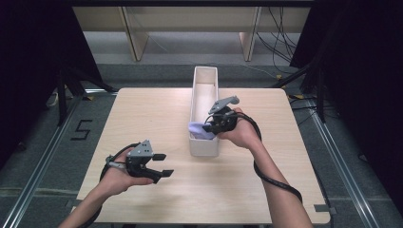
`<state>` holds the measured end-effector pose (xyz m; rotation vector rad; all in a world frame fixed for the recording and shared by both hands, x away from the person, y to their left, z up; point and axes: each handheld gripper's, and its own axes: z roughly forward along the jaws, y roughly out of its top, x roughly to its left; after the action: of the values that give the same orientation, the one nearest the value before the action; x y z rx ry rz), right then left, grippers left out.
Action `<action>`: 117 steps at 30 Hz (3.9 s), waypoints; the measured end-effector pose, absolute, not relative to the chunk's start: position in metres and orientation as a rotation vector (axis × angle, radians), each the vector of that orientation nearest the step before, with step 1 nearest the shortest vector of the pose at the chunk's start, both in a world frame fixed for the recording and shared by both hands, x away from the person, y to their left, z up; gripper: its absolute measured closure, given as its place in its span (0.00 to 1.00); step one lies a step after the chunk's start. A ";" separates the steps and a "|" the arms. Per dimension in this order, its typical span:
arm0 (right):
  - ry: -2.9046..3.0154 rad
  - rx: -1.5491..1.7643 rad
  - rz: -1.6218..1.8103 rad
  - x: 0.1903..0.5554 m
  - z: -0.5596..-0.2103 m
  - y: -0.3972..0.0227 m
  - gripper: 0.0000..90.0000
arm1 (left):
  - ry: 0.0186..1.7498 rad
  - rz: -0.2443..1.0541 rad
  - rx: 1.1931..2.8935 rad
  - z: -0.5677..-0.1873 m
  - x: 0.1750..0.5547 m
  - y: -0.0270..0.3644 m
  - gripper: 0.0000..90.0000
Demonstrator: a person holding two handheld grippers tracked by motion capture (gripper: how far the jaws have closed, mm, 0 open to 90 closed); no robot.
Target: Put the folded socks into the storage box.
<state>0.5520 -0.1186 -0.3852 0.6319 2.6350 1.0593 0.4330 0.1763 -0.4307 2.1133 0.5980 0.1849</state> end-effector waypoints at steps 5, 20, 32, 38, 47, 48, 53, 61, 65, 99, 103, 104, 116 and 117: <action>2.634 0.638 1.077 0.553 -0.389 -0.118 0.89 | 0.604 0.183 2.110 -0.431 0.433 0.177 0.38; 2.654 0.671 1.074 0.552 -0.399 -0.120 0.89 | 0.603 0.180 2.115 -0.434 0.434 0.177 0.38; 2.678 0.685 1.065 0.553 -0.403 -0.124 0.88 | 0.607 0.179 2.118 -0.435 0.433 0.176 0.38; 2.692 0.652 1.030 0.553 -0.404 -0.124 0.88 | 0.607 0.177 2.116 -0.436 0.433 0.175 0.38; 2.693 0.656 1.035 0.555 -0.407 -0.123 0.88 | 0.604 0.174 2.116 -0.435 0.433 0.174 0.38; 2.692 0.653 1.036 0.556 -0.407 -0.123 0.88 | 0.605 0.171 2.114 -0.435 0.432 0.174 0.38; 2.687 0.680 1.053 0.554 -0.405 -0.126 0.84 | 0.605 0.176 2.120 -0.436 0.433 0.174 0.38; 2.691 0.691 1.056 0.554 -0.401 -0.127 0.73 | 0.604 0.174 2.122 -0.436 0.434 0.174 0.38; 2.683 0.703 1.057 0.554 -0.398 -0.125 0.68 | 0.603 0.168 2.119 -0.436 0.434 0.173 0.38; 2.750 0.703 0.974 0.565 -0.385 -0.110 0.91 | 0.609 0.164 2.124 -0.435 0.435 0.174 0.38; 2.747 0.664 1.003 0.563 -0.384 -0.111 0.91 | 0.607 0.166 2.125 -0.435 0.435 0.173 0.38; 2.751 0.664 1.005 0.562 -0.384 -0.111 0.91 | 0.607 0.166 2.126 -0.435 0.435 0.174 0.38; 2.759 0.616 1.059 0.561 -0.393 -0.120 0.91 | 0.612 0.170 2.125 -0.437 0.435 0.173 0.38; 2.757 0.634 1.071 0.561 -0.394 -0.121 0.91 | 0.610 0.168 2.127 -0.436 0.435 0.173 0.38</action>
<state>0.5607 -0.1206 -0.3938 0.6344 2.7572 1.0708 0.4352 0.1732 -0.4365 2.1266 0.6104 0.1683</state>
